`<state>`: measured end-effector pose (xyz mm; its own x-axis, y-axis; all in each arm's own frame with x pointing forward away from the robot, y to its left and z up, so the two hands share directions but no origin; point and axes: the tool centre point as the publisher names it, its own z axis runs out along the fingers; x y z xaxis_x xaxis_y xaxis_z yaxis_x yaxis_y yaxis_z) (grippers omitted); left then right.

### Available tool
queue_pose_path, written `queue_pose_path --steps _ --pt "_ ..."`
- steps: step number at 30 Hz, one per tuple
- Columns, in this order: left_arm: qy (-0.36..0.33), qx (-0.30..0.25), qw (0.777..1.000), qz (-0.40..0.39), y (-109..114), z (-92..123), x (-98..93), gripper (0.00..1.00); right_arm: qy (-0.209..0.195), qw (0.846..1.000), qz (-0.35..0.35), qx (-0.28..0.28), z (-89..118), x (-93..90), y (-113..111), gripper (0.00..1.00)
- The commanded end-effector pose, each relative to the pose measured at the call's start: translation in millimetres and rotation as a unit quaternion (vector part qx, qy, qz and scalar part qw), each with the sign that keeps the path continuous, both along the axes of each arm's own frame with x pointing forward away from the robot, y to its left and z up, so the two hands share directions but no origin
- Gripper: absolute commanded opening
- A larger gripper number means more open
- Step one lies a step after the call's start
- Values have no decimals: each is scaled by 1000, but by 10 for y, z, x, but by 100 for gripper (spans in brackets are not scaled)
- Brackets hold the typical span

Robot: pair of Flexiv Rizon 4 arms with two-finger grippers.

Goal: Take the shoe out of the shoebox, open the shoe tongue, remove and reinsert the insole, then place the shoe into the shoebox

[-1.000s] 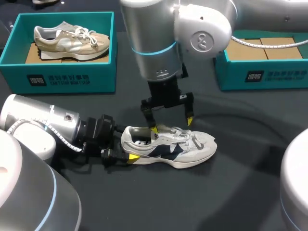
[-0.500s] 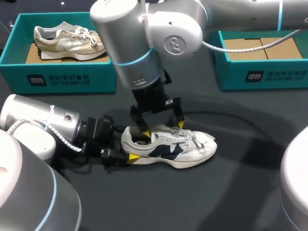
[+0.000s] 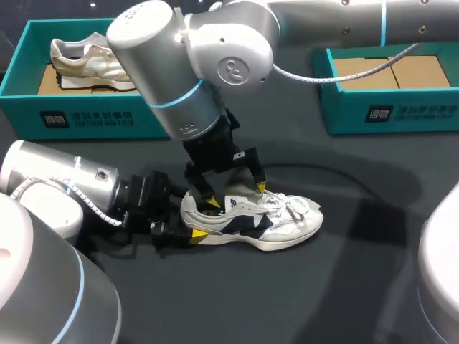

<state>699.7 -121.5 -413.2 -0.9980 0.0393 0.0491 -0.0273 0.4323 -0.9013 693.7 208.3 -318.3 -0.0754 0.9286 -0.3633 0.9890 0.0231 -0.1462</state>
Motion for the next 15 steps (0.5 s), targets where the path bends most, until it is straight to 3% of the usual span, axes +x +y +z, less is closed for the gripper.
queue_pose_path --steps 1,15 --pt "0 1 1000 1 -42 -47 21 0 -4 1000 4 -21 -62 10 46 100" --pt "0 1 1000 1 -42 -47 21 0 -23 999 2 -43 -188 70 -49 100"
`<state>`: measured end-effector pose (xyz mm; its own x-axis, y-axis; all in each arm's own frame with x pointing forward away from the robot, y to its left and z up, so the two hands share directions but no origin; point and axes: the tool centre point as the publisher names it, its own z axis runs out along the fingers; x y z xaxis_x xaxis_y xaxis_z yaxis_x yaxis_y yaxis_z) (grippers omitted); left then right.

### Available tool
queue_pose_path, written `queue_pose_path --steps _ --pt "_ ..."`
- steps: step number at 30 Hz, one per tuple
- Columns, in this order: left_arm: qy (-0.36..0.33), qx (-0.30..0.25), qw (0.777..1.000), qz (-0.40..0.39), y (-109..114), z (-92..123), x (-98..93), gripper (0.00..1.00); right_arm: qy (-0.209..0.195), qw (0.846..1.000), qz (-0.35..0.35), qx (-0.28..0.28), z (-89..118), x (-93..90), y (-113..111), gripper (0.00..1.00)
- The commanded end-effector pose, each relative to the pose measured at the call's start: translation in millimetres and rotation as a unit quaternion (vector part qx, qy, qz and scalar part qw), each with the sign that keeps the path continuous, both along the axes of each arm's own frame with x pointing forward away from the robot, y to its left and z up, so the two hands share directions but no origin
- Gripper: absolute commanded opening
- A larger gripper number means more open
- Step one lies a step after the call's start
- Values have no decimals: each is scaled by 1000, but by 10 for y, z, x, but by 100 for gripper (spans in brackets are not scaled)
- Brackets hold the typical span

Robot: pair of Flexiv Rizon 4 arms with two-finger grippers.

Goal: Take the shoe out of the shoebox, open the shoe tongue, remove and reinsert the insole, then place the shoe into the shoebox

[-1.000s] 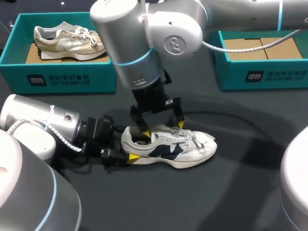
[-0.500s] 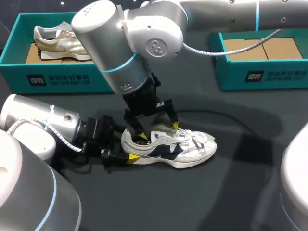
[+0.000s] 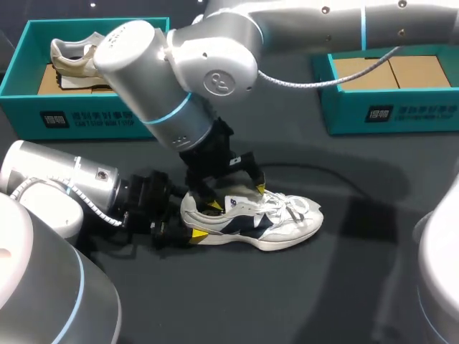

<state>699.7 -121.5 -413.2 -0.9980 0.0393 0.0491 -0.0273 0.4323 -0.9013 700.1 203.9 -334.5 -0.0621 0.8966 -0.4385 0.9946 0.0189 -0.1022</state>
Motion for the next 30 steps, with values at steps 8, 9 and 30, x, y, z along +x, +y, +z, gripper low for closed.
queue_pose_path --steps 8,9,30 --pt "0 1 1000 1 -42 -47 21 0 -12 1000 -11 -11 -63 13 -120 100" --pt "0 1 1000 1 -42 -47 21 0 -13 1000 -14 -12 -62 12 -140 100" --pt "0 1 1000 1 -42 -47 21 0 -49 999 -17 7 110 -30 -379 91"
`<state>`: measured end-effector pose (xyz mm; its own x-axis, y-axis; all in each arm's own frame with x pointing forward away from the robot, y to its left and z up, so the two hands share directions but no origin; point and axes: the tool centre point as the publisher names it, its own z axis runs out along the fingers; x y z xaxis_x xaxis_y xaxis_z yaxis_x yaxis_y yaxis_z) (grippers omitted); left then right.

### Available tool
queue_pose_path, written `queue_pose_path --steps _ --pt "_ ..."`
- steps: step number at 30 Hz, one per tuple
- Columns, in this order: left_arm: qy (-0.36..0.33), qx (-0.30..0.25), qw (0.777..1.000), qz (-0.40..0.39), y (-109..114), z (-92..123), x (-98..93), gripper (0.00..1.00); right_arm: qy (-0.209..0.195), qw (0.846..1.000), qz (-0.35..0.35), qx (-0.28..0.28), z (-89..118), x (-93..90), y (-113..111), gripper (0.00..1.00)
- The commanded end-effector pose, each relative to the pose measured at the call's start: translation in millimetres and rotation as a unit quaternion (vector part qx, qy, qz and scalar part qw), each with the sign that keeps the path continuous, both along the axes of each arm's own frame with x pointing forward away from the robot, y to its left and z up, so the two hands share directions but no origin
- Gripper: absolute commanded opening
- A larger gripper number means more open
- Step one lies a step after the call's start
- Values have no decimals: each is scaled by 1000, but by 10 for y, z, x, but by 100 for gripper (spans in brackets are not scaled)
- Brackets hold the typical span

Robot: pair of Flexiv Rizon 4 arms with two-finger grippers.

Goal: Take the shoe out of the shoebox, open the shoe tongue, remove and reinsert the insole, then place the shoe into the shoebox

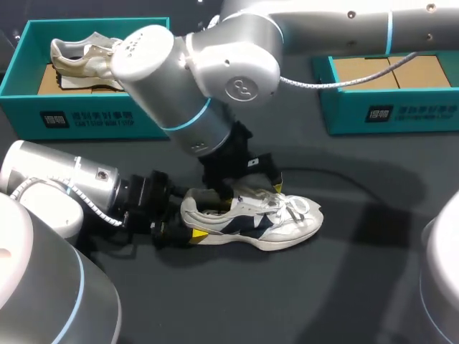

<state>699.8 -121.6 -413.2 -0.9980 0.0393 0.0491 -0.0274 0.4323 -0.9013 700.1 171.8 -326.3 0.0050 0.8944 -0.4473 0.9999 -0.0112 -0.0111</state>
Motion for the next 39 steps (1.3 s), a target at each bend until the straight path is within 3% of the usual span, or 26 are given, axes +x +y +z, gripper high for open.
queue_pose_path --steps 1,3,4,5,8,10,11,19,21,25,27,39 --pt "0 1 1000 1 -41 -48 20 0 -2 1000 -3 13 29 -31 -56 90" --pt "0 1 1000 1 -41 -48 20 0 -1 1000 -3 15 30 -32 -56 88" --pt "0 1 1000 1 -41 -48 20 0 -3 1000 -1 16 30 -34 -56 80" --pt "0 1 1000 1 -41 -48 20 0 -5 1000 2 17 30 -36 -56 48" --pt "0 1 1000 1 -41 -48 20 0 -6 1000 5 18 42 -39 -56 28" --pt "0 1 1000 1 -41 -48 20 0 -4 1000 5 24 56 -37 -63 5" --pt "0 1 1000 1 -41 -48 20 0 -2 1000 5 27 64 -36 -69 0" --pt "0 1 1000 1 -41 -48 20 0 31 994 34 100 155 -7 -183 0" --pt "0 1 1000 1 -41 -48 20 0 57 988 67 125 187 18 -223 0" --pt "0 1 1000 1 -41 -48 20 0 51 978 125 156 243 63 -297 0" --pt "0 1 1000 1 -41 -48 20 0 69 972 145 171 250 58 -318 0" --pt "0 1 1000 1 -41 -48 20 0 76 971 148 174 244 53 -312 0"
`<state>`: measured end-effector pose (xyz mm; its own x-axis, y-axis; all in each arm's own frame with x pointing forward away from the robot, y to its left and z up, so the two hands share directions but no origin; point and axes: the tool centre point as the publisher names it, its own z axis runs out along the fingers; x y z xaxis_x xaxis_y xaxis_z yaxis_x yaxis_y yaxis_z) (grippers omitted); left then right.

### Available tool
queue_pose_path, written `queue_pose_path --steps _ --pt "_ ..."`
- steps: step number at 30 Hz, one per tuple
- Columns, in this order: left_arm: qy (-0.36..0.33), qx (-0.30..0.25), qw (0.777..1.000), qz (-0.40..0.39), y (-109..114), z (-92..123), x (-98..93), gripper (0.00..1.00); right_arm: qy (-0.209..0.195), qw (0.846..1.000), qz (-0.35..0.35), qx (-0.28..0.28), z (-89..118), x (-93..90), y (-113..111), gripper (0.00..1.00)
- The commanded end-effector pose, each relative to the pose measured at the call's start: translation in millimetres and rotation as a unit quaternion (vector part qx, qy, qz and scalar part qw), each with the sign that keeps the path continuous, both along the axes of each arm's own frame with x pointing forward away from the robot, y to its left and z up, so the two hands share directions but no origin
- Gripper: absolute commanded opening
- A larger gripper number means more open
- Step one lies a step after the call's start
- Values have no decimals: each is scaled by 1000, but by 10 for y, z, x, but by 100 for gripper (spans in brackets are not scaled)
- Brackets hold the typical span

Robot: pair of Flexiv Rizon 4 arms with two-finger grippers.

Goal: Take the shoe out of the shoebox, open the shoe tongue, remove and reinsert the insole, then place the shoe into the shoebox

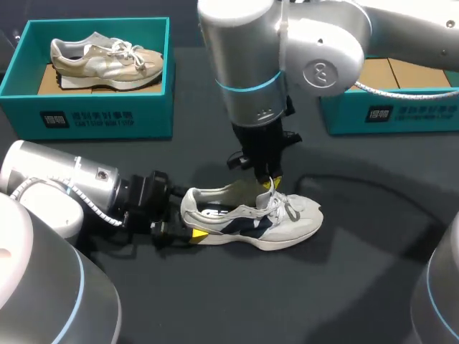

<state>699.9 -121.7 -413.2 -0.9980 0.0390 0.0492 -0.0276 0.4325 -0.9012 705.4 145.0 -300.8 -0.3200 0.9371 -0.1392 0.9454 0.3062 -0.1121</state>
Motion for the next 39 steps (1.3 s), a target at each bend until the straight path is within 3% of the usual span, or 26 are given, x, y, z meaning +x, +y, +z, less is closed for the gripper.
queue_pose_path --steps 1,5,7,19,39 --pt "0 1 1000 1 -40 -47 19 0 6 1000 -2 23 -12 0 -44 0" --pt "0 1 1000 1 -40 -47 19 0 10 1000 -7 17 -24 -2 -64 0" --pt "0 1 1000 1 -40 -47 19 0 17 998 27 45 -32 -11 -105 0" --pt "0 1 1000 1 -40 -47 19 0 25 995 95 26 -183 16 -210 0" --pt "0 1 1000 1 -40 -47 19 0 53 996 71 -33 -466 107 -418 0"
